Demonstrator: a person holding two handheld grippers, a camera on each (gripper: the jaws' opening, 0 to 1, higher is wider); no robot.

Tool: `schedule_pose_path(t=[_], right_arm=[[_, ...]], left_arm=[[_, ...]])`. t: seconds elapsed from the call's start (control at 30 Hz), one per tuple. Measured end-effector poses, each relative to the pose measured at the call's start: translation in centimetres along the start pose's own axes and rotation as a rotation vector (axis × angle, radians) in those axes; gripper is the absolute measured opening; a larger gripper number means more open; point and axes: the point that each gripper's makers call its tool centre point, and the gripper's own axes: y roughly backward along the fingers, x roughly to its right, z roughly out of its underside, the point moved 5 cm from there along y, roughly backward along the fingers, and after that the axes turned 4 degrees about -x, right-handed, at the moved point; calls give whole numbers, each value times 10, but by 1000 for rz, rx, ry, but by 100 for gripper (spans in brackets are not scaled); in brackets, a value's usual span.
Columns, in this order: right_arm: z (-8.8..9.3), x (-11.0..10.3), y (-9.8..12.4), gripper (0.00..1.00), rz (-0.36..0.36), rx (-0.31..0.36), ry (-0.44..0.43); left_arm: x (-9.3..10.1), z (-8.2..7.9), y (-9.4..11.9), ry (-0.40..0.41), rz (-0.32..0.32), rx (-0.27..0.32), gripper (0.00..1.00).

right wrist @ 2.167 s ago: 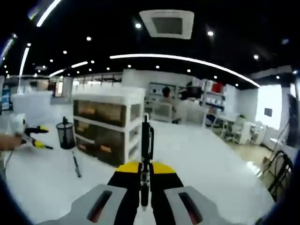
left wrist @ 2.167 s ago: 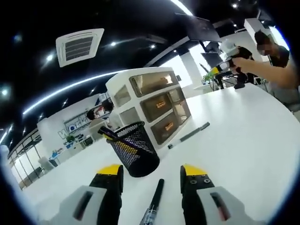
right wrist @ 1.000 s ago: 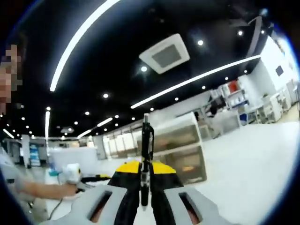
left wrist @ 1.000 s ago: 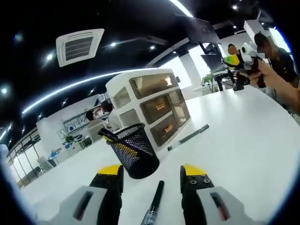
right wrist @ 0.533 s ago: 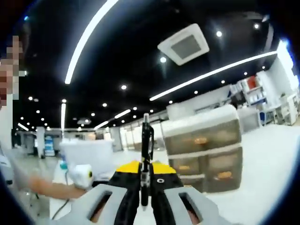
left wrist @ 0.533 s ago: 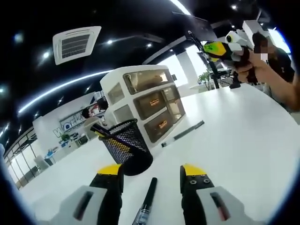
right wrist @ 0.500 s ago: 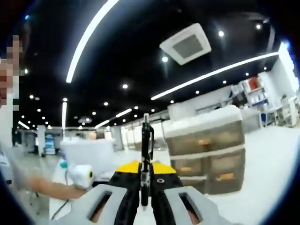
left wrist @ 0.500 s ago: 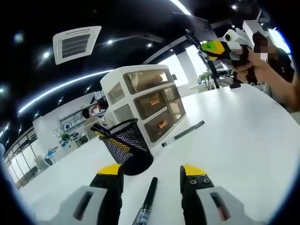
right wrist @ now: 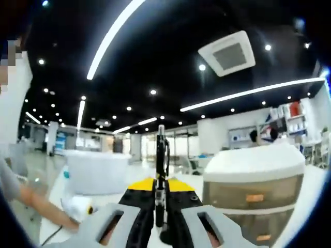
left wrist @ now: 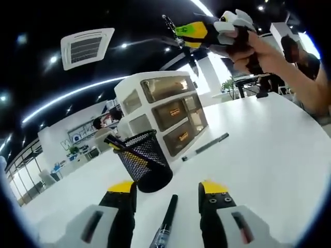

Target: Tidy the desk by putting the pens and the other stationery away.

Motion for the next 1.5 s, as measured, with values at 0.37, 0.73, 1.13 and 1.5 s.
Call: schedule_pose_path(t=[0.37,0.73,1.13,1.5], right_arm=[[-7,26,-76,5,10,24,-39],[74,32,-114,5,-36,-112,-114],[121,37,-115,5,-65,-231,-141],[128,26,-117,6,-91,-280,-106]], left_arm=[[-5,-2,0,-11,-26,19,46],[-8,-4,-1,-13,-24,21,46],[-13,3,-6,9,-18,9,45],[-10,6,-5,10,-21,-8,45]])
